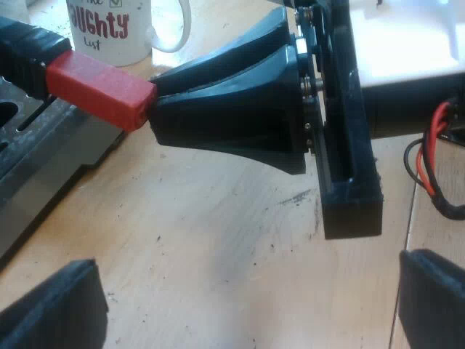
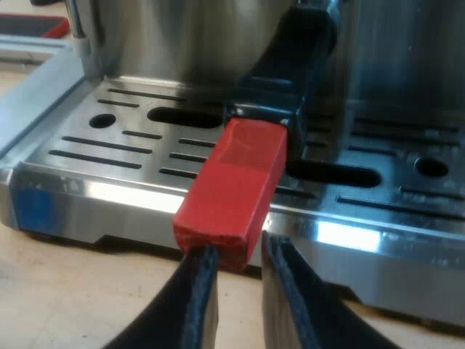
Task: Grind coffee beans and then tamp
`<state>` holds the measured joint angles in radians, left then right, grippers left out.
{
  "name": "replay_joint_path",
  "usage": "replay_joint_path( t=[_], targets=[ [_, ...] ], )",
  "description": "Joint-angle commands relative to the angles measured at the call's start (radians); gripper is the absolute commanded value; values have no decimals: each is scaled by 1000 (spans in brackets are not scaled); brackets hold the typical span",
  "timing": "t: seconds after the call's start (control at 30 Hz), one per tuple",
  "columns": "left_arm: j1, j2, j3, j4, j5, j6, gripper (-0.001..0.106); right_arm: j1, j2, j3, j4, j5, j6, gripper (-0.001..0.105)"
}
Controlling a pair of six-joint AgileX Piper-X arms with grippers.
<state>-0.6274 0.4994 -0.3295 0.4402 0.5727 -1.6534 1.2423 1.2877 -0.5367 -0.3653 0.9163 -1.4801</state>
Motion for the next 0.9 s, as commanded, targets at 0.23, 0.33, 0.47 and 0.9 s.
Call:
replay_joint_path(
  t=[0.23,0.33,0.47,0.9],
  targets=[
    [-5,-5,-5,-5,9,-13,83,-63,0,-10,-103,327,-79,17],
    [-5,-5,-5,-5,9,-13,83,-61,0,-10,-103,364,-95,17],
    [-5,-5,-5,-5,9,-13,83,-61,0,-10,-103,362,-95,17],
    [-5,-5,-5,-5,9,-13,83,-17,0,-10,-75,291,-95,17]
  ],
)
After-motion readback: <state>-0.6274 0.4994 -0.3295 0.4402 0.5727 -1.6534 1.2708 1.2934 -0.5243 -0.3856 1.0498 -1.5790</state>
